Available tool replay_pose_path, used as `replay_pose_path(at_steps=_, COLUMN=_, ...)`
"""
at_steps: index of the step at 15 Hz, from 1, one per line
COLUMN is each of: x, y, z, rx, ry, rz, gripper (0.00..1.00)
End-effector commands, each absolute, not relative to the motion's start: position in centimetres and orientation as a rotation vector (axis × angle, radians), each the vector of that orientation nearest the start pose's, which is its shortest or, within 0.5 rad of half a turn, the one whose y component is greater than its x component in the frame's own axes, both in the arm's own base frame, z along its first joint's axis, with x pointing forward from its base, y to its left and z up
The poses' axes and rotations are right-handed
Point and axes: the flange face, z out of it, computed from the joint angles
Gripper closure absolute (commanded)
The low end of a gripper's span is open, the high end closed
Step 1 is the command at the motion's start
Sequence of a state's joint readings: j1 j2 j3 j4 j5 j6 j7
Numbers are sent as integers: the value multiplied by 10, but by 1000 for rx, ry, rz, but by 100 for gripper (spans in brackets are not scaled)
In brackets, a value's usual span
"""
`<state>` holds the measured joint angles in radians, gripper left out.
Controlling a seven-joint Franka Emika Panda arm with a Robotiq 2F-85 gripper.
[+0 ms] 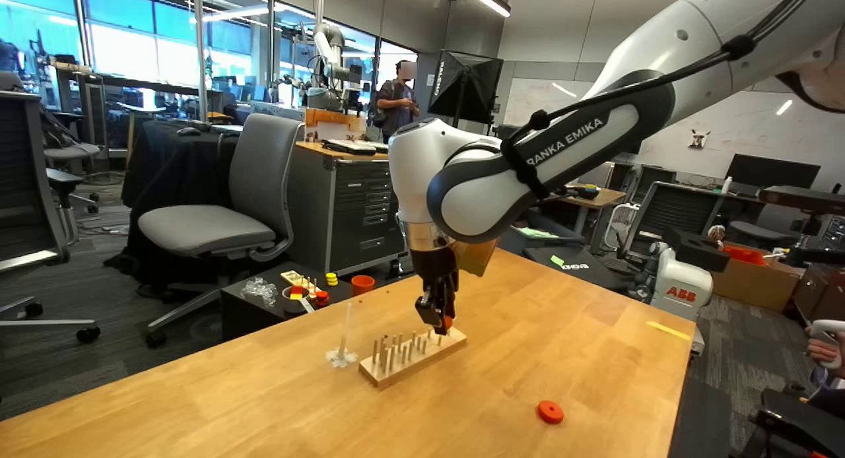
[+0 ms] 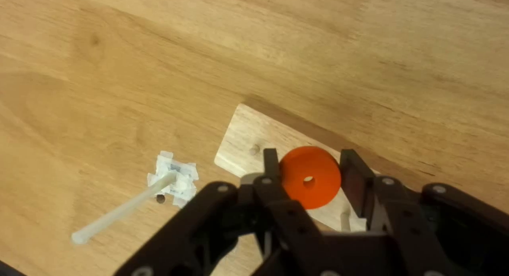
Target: Put one orange hoop on the wooden platform
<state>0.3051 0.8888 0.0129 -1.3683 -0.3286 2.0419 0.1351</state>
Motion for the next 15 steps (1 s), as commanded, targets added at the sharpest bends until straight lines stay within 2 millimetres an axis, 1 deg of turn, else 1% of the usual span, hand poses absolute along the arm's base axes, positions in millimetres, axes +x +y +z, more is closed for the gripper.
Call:
replay_pose_path(at_steps=1, x=692, y=207, z=168, rx=-3356, ry=-617, rz=292, gripper=82)
replay_pose_path(at_steps=15, x=700, y=207, z=151, rx=-3370, ry=-597, rz=334, gripper=82)
